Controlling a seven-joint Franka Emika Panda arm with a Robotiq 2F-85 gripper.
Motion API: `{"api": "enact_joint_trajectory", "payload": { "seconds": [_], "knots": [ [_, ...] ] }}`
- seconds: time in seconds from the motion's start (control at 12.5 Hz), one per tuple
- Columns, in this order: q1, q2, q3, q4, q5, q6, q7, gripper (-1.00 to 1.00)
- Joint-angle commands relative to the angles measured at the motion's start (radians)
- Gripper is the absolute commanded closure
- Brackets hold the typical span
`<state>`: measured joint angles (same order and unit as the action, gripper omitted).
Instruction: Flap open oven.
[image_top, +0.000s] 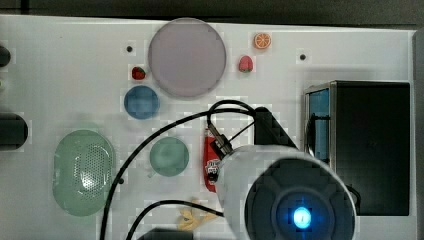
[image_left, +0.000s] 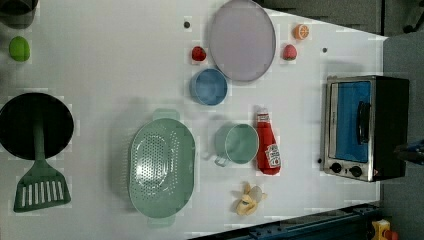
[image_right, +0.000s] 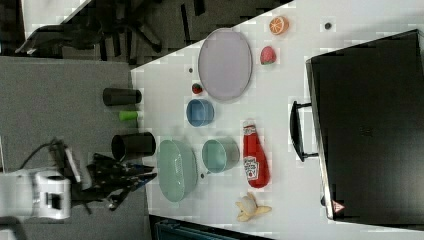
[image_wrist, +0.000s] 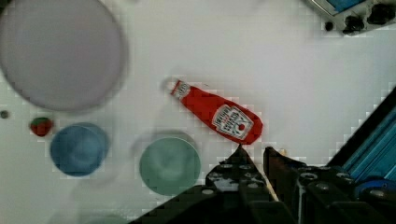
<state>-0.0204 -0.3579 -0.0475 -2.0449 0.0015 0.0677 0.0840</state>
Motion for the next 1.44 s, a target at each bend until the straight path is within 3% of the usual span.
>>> {"api": "enact_joint_trajectory", "payload": {
  "seconds": [0.08, 0.32, 0.64, 1.2, 1.44],
  "knots": [
    [-0.018, 0.002, -0.032, -0.011, 0.006, 0.003, 0.031, 0.65],
    [-0.025, 0.039, -0.07, -0.031, -0.019, 0.06, -0.088, 0.65],
    [-0.042, 0.097, -0.134, -0.076, -0.091, 0.177, -0.43, 0.65],
    [-0.07, 0.222, -0.29, -0.142, -0.093, 0.459, -1.114, 0.65],
    [-0.073, 0.289, -0.343, -0.142, -0.093, 0.558, -1.2, 0.65]
  ]
}}
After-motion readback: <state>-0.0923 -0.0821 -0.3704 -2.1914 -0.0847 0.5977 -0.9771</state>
